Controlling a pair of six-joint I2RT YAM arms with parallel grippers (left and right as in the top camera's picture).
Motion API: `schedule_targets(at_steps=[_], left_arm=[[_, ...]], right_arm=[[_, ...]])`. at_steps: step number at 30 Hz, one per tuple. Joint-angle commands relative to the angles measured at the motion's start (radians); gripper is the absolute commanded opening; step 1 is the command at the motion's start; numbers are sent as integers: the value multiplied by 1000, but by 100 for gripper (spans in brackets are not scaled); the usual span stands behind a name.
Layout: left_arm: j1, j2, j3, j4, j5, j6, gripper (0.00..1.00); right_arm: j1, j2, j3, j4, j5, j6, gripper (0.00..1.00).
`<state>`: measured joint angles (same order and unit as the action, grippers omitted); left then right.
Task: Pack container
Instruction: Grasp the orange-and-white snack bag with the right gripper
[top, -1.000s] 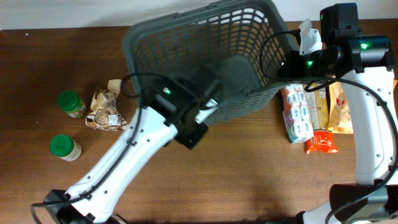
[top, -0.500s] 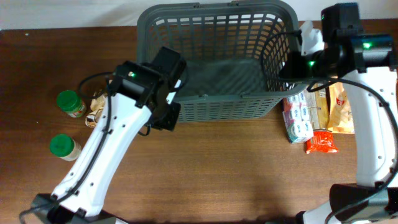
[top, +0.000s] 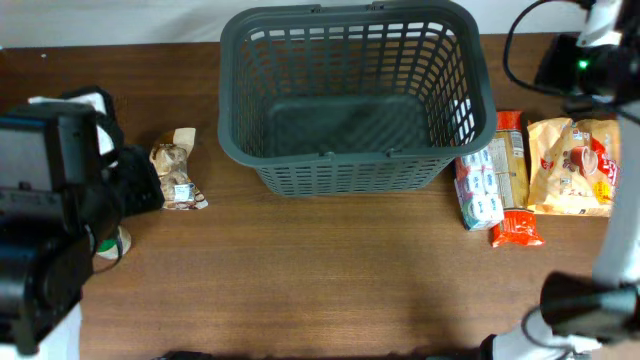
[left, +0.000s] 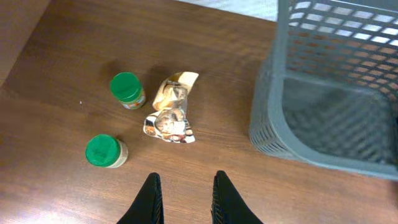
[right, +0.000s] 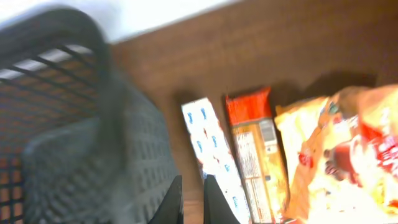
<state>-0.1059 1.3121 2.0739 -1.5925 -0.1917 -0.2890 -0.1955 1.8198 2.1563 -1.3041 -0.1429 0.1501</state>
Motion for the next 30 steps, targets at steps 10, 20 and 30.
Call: schedule_targets(at_steps=[10,20,30], left_arm=[[15,17,-1,6,-16,-9,10],[15,17,-1,2,-15,14,15],[15,17,-1,10,-16,14,35]], right_arm=[[146,188,-8,93,-138,16,4],[174,167,3,52,-111,16,4],[10,134,-75,-98,132,-144,50]])
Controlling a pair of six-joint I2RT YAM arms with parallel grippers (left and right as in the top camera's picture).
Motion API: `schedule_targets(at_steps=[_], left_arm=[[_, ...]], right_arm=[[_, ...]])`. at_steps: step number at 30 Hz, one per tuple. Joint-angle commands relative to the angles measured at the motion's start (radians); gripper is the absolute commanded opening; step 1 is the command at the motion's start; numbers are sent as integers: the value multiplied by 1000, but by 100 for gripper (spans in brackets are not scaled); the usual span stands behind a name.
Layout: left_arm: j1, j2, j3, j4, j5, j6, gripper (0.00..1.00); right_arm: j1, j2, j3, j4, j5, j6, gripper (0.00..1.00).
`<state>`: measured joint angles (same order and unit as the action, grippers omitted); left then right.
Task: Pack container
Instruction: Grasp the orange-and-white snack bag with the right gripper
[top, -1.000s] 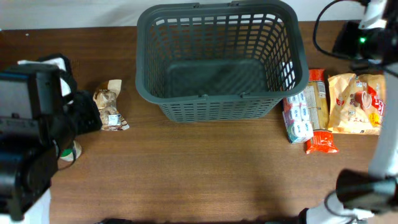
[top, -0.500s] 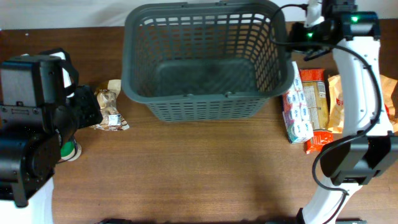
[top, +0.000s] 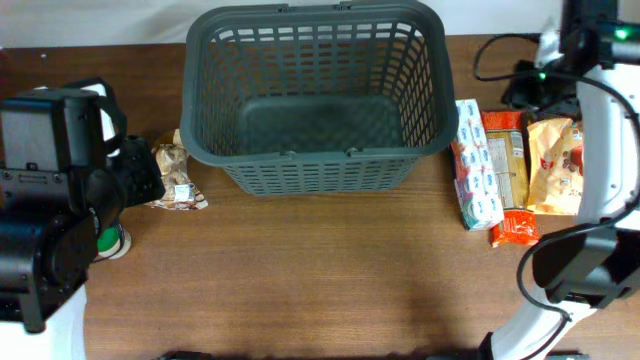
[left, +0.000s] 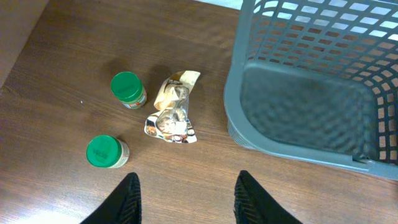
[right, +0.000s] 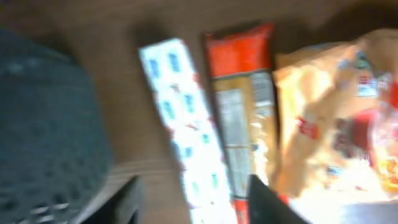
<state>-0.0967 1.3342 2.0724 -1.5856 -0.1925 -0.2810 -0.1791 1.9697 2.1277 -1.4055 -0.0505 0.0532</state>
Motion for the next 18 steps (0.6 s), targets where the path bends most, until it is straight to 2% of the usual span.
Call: schedule_targets(at_steps=[1,3,8,13,18], left_arm=[[6,-5,0,-2,-14,6,38],[6,-5,0,-14,-14,6,39],[6,-5,0,-51,-14,6,40],[6,-3,0,-49,-14,6,41],[6,13,0,-49,-14,6,52]], right_arm=[[-24,-16,-57,10,41,-38,54],[-60,-16,-56,22,51,-38,73],[-202,11,-58,51,111,-34,100],[-295,107,-87,73,115,-12,99],[-312,245,-116,117,188,-21,99]])
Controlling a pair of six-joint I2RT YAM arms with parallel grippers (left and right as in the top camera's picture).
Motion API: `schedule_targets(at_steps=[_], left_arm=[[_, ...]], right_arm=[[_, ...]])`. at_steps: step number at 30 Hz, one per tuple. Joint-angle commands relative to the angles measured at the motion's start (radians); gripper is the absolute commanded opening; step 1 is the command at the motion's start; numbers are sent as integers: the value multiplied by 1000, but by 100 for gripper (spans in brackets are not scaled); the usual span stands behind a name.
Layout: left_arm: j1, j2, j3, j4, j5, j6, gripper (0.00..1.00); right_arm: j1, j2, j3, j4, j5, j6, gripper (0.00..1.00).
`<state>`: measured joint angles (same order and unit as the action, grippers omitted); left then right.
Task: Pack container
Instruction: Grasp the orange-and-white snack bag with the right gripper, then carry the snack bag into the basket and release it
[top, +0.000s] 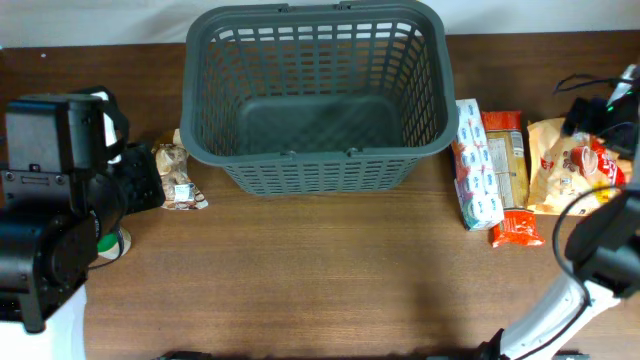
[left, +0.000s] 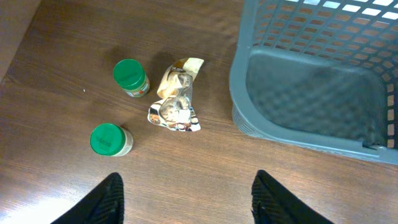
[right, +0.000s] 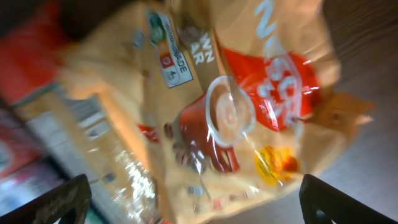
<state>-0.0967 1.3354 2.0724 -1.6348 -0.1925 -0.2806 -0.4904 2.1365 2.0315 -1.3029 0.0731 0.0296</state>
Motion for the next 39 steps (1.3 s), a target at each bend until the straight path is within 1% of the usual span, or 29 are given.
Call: schedule_targets(at_steps=[1,4,9,10,11,12,13,14,15,16,18,19,20,21,23,26,30,31,33,35,36,39], left_arm=[[6,19,0,0,-14,5,53],[6,51,0,-6,-8,5,54],[6,115,0,-34,4,5,54],[6,134,0,-40,22,5,54],[6,147,0,-43,37,5,54],[6,165,-1,-50,60,5,54],[6,179,-1,-53,74,5,54],[6,187,-1,-53,77,5,54],[6,192,0,-46,76,5,54],[6,192,0,-40,75,5,57],[6,192,-1,-31,72,5,63],[6,192,0,-26,72,5,74],[6,192,-1,-25,72,5,96],[6,192,0,-17,71,5,99],[6,192,0,-16,71,5,99],[6,192,0,-16,72,5,99],[6,192,0,-16,72,5,99],[6,192,0,-16,72,5,99],[6,192,0,-16,72,5,99],[6,192,0,-11,72,5,99],[6,192,0,-5,72,5,99],[6,192,0,-5,72,5,99]], right_arm=[[0,115,-20,22,65,-27,99],[0,196,-20,41,91,-75,99],[0,319,-23,43,177,-74,99],[1,355,-26,36,195,-43,100],[1,380,-27,25,206,-12,87],[1,404,-29,16,204,12,70],[1,412,-29,9,204,30,49],[1,414,-30,9,200,40,36],[1,408,-28,10,170,51,15],[1,402,-28,6,158,58,4],[1,393,-28,0,124,58,4],[1,388,-26,-8,109,58,4],[1,381,-22,-18,95,58,4],[1,367,-8,-37,74,58,4],[1,334,14,-56,35,58,4],[2,216,53,-62,2,72,4],[16,5,97,-48,8,84,4],[29,-87,113,-38,10,84,4],[50,-181,129,-35,13,84,4],[93,-296,148,-37,13,84,4],[101,-312,150,-36,13,84,4],[205,-451,163,-32,12,82,4]])
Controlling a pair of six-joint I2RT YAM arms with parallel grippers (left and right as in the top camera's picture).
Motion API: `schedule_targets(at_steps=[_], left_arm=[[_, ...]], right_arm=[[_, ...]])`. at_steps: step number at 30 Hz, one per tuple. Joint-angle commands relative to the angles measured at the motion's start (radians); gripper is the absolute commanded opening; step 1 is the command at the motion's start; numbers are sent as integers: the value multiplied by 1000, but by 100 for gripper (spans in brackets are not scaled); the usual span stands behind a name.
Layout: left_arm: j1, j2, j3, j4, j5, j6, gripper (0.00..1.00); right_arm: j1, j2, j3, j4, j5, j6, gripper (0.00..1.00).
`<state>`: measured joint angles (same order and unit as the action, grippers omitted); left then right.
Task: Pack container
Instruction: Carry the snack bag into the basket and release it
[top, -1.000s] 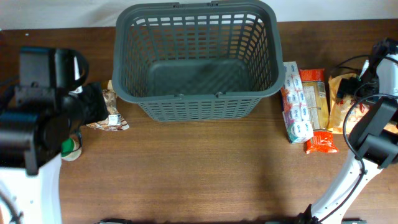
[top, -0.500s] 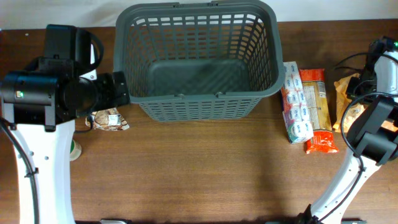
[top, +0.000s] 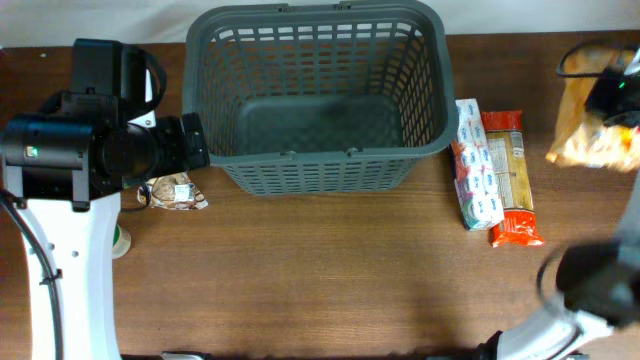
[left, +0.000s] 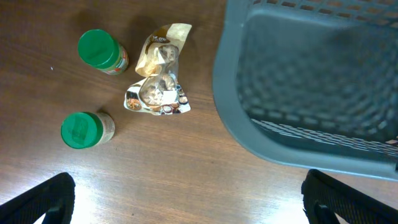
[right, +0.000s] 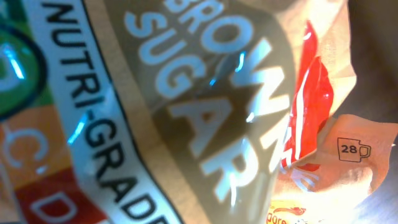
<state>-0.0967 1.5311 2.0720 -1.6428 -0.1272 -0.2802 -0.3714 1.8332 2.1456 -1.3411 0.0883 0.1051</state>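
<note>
The grey mesh basket (top: 315, 100) stands at the back middle of the table, with nothing in it. At the far right a yellow-orange sugar bag (top: 598, 125) hangs raised and blurred under my right gripper (top: 612, 92). That bag (right: 186, 118) fills the right wrist view and hides the fingers. My left gripper (left: 186, 180) is wide open over bare wood, just left of the basket's wall (left: 227, 99). A crumpled foil snack pouch (left: 158, 81) and two green-lidded jars (left: 99, 50) (left: 81, 129) lie ahead of it.
A white-and-blue pack (top: 477, 170) and a red-and-orange pack (top: 510, 178) lie side by side right of the basket. The left arm's body (top: 70, 150) stands over the table's left side. A cable (top: 580, 55) loops at the back right.
The sugar bag has left the table beside the red pack and now hangs higher and further back, against the right wrist camera. My left gripper has opened wider and moved nearer the basket.
First the right gripper was shut beside the basket's right wall, and the left was nearly shut. Then the basket stood further left and both grippers were opening. The right gripper then stood open over the sugar bag, which now hangs raised with it.
</note>
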Motion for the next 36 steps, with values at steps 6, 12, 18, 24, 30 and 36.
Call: schedule_targets(at_steps=[6,12,18,24,30,36], left_arm=[[6,-4,0,3,7,5,99],[6,-4,0,3,7,5,99],[6,-4,0,3,7,5,99],[6,-4,0,3,7,4,99],[6,-4,0,3,7,5,99],[6,-4,0,3,7,5,99]], right_arm=[[494,-302,48,98,-6,-138,4],[780,-228,48,303,22,-371,4],[817,-31,48,356,19,-441,4],[836,182,32,188,18,-293,4],[836,213,43,166,84,-200,75],[813,21,332,60,226,-167,99]])
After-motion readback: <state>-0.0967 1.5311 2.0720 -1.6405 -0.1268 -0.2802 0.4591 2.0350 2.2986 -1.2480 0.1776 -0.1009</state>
